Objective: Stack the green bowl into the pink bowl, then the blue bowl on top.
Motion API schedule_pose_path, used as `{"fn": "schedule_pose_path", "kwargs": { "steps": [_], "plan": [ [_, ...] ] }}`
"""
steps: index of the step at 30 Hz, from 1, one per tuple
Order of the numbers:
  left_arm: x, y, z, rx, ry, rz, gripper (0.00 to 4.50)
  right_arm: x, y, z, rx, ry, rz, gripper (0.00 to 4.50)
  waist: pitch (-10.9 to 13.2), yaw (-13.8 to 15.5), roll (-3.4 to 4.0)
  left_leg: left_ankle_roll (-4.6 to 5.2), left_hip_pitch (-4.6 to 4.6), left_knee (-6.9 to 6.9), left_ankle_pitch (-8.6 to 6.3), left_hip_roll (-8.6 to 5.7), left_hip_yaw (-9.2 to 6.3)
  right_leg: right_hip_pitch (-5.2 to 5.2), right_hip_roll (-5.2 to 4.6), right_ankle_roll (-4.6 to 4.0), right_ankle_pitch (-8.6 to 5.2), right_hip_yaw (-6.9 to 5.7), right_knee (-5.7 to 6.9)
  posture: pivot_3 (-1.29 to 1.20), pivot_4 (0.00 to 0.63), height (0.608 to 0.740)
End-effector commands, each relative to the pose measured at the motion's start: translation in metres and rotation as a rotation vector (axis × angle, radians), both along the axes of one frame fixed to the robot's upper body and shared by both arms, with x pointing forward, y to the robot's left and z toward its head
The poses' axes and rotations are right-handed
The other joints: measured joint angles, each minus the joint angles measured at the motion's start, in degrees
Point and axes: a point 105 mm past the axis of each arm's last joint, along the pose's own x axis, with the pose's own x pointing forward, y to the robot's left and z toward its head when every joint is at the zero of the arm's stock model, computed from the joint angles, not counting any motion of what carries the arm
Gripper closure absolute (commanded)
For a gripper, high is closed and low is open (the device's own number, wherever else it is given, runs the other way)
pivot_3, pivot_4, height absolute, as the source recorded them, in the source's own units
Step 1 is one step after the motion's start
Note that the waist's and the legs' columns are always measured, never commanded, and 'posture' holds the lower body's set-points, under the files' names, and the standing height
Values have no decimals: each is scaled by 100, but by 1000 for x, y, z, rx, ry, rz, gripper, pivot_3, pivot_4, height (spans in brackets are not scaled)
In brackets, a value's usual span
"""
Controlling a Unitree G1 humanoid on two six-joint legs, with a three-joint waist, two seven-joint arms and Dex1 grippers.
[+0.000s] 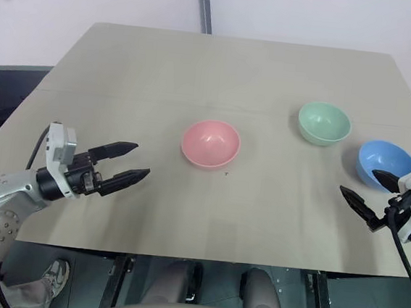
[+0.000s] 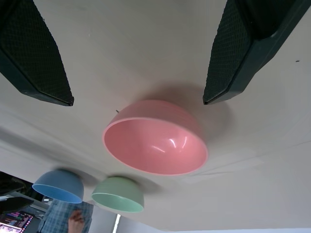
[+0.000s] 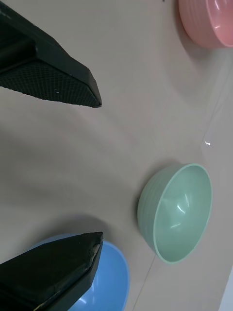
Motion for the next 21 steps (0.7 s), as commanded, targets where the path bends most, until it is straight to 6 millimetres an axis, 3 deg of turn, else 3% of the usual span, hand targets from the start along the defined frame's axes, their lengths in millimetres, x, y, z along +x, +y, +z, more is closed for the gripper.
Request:
{"fn": "schedule_pose_path", "kwargs": {
  "steps": [1,21],
  "plan": [
    [2,-3,9,23,-54,-12,0,1,0,10,-33,-36,15,48,0,0,0,0,0,0,0,0,0,0,0,0,0,0,0,0,150,740],
    [11,-11,14,6,-57,3,0,7,8,9,-27,-68,37,48,0,-2,0,0,1,3,0,0,0,1,3,1,1,-2,3,0,150,740]
  ]
}}
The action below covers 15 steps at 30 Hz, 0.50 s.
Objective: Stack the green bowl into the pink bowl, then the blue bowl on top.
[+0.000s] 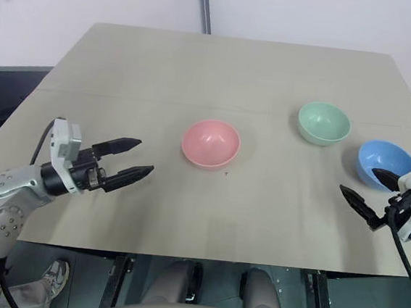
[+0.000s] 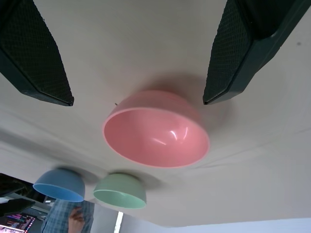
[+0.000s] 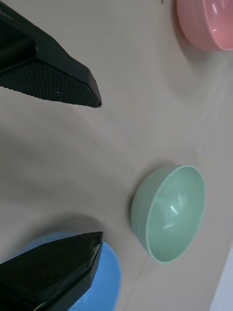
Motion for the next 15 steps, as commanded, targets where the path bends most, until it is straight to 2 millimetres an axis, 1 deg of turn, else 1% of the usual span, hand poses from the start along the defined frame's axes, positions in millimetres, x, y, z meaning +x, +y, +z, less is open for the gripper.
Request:
{"fn": "schedule_pose_path", "kwargs": {
  "steps": [1,3,4,6,7,8,12,13,15],
  "plan": [
    [5,-3,7,6,-22,37,0,2,5,4,-14,-37,19,48,0,-1,0,0,0,0,0,0,-1,0,0,0,0,0,0,0,150,740],
    [12,-2,8,23,-17,111,0,2,10,5,1,-40,43,48,0,0,0,0,-1,0,0,0,-1,0,0,0,0,0,0,0,150,740],
    [16,-1,11,71,-56,169,0,-1,19,9,38,-40,90,48,2,0,-3,0,-1,0,0,0,-1,0,0,0,0,0,0,0,150,740],
    [15,-6,13,208,-61,201,0,-10,41,18,99,-28,212,48,4,-1,-7,0,-2,0,0,0,-2,0,0,1,0,1,0,0,150,740],
    [14,-11,19,307,-116,174,0,-15,50,18,89,-6,277,48,6,-1,-8,0,-2,0,0,0,-3,0,0,1,1,1,0,0,150,740],
    [13,-15,23,370,-151,151,0,-18,55,17,76,11,313,48,8,0,-7,0,-4,-1,0,0,-6,-1,0,1,1,0,2,0,150,740],
    [16,-25,33,637,-328,45,0,-30,71,10,9,82,436,48,8,34,-7,0,-2,0,0,-4,-6,1,2,0,0,-6,1,0,150,740],
    [17,-27,30,758,-374,-12,0,-32,75,7,-15,91,464,48,8,36,-8,0,0,-2,0,-4,-3,1,4,0,0,-8,-2,0,150,740],
    [22,-27,22,918,-412,-80,0,-32,80,5,-47,91,493,48,13,37,-9,0,-1,-1,0,-6,0,-1,7,0,0,-16,-3,0,150,740]
  ]
}}
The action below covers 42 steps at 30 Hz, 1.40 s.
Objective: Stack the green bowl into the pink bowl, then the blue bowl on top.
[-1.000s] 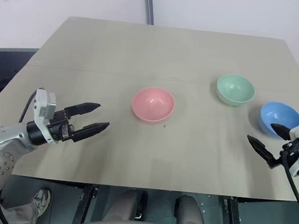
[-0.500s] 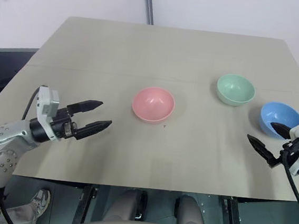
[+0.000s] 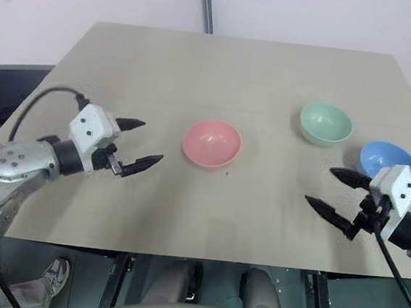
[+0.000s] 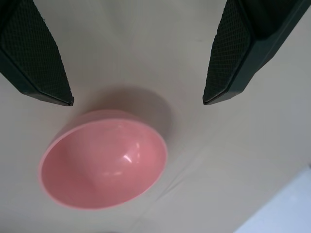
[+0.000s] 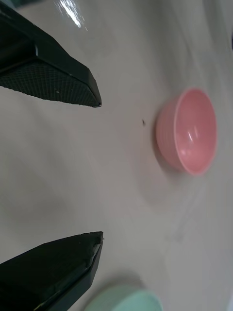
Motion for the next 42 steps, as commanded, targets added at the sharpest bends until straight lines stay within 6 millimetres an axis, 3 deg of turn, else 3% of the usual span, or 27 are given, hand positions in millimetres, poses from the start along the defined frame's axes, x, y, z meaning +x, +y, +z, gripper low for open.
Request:
{"fn": "schedule_pose_path", "kwargs": {
  "steps": [1,6,12,15,23,31,36,42],
  "plan": [
    [6,-6,-7,214,-55,-88,0,-2,12,5,-47,-56,69,48,0,2,7,0,1,-1,0,0,3,0,0,0,0,1,-1,0,150,740],
    [15,-30,-17,330,-80,-241,0,0,15,3,-52,-82,62,48,6,9,-1,1,-5,1,0,-3,6,-3,3,1,0,0,0,0,150,740],
    [32,-43,-35,442,-129,-334,0,-3,11,1,-60,-102,6,48,8,23,-4,1,-14,1,0,-3,-5,-5,7,2,0,-12,2,0,150,740],
    [34,-45,-47,483,-95,-377,695,-5,10,0,-63,-116,-21,0,11,24,-7,1,-12,3,0,-4,-5,-5,7,2,0,-13,4,0,150,740],
    [42,-57,-45,481,-129,-458,4312,-11,6,3,-65,-146,-98,0,11,46,-7,1,-12,16,0,-3,-10,-3,8,3,0,-18,13,0,150,740],
    [-2,-85,-33,386,-161,-840,4418,-19,0,6,-66,-168,-174,0,10,66,-7,1,-14,19,0,-1,-10,-2,5,3,1,-17,14,0,150,740],
    [-4,-97,-31,411,-135,-1001,4418,-27,1,6,-65,-166,-203,0,10,109,-5,1,-15,52,0,-2,-18,8,10,3,0,-28,29,0,150,740],
    [2,-94,-41,526,-111,-1130,4418,-38,3,6,-60,-157,-249,0,11,71,-6,2,-10,85,-1,-1,-11,10,16,4,0,-17,60,0,150,740]
  ]
}}
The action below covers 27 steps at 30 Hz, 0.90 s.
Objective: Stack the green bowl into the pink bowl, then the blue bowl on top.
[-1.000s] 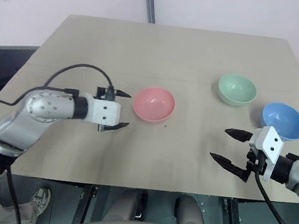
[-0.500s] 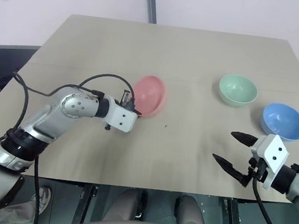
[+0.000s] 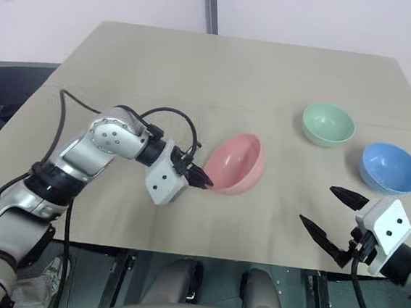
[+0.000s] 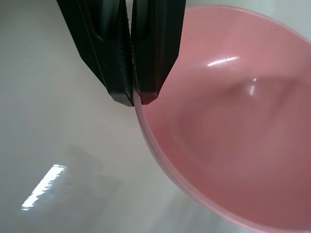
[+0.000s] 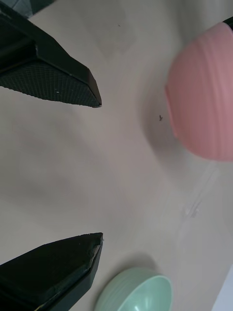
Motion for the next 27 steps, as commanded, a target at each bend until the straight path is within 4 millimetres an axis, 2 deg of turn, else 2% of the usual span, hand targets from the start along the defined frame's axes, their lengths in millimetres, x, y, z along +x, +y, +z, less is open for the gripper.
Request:
{"fn": "schedule_pose_path", "kwargs": {
  "steps": [1,4,5,8,12,14,15,18,21,23,24,25,27],
  "plan": [
    [6,-2,3,27,-46,-75,4418,-5,3,10,-14,-49,-15,0,1,13,0,0,0,2,0,0,-1,-1,2,0,0,-1,3,0,150,740],
    [10,-7,-3,42,-70,-108,4418,-6,5,9,-9,-50,-24,0,0,18,-1,0,2,11,0,1,-1,-1,2,0,0,0,17,0,150,740],
    [11,-10,-5,39,-76,-116,4148,-6,6,9,-8,-50,-25,0,1,17,-1,0,3,12,0,1,-1,-1,2,0,0,1,18,0,150,740],
    [14,-18,-3,23,-90,-119,3106,-6,5,9,-7,-53,-31,0,1,16,-1,0,2,13,0,1,0,-2,2,0,0,3,20,0,150,740],
    [16,-18,-2,16,-92,-112,1049,-4,4,8,-9,-50,-33,0,0,9,0,0,0,11,0,1,-3,-5,3,0,0,1,20,0,150,740],
    [11,-15,3,-6,-66,-102,163,-2,3,6,-15,-44,-29,0,1,-7,-1,0,1,10,0,1,-2,-5,2,0,0,2,20,0,150,740],
    [9,-12,9,-30,-59,-82,20,0,3,5,-15,-43,-27,0,1,-17,-1,0,0,10,0,3,-2,-5,3,0,0,2,21,0,150,740],
    [10,12,26,-69,2,66,20,5,0,4,-21,-38,-22,0,4,-95,1,0,1,10,0,6,-3,-6,3,0,0,3,25,0,150,740],
    [6,46,42,-115,129,303,20,16,-8,3,-56,-44,-31,0,10,-174,5,0,5,9,0,13,-1,-8,6,-1,-1,3,28,0,150,740],
    [1,61,50,-160,225,454,20,27,-18,1,-129,-42,-63,0,20,-155,16,0,10,8,0,18,5,-9,8,-1,-1,9,29,0,150,740],
    [-4,64,61,-272,375,538,20,37,-25,0,-184,-57,-94,0,27,-139,18,0,10,8,1,17,5,-8,7,-1,-1,8,29,0,150,740],
    [-3,64,71,-421,449,595,20,48,-29,-1,-202,-49,-96,0,30,-141,20,0,9,10,0,17,7,-8,5,0,-1,9,29,0,150,740],
    [0,72,81,-628,480,689,20,70,-33,1,-229,-58,-84,0,36,-132,19,0,11,17,1,18,12,-7,-2,1,-1,13,28,0,150,740]
  ]
}}
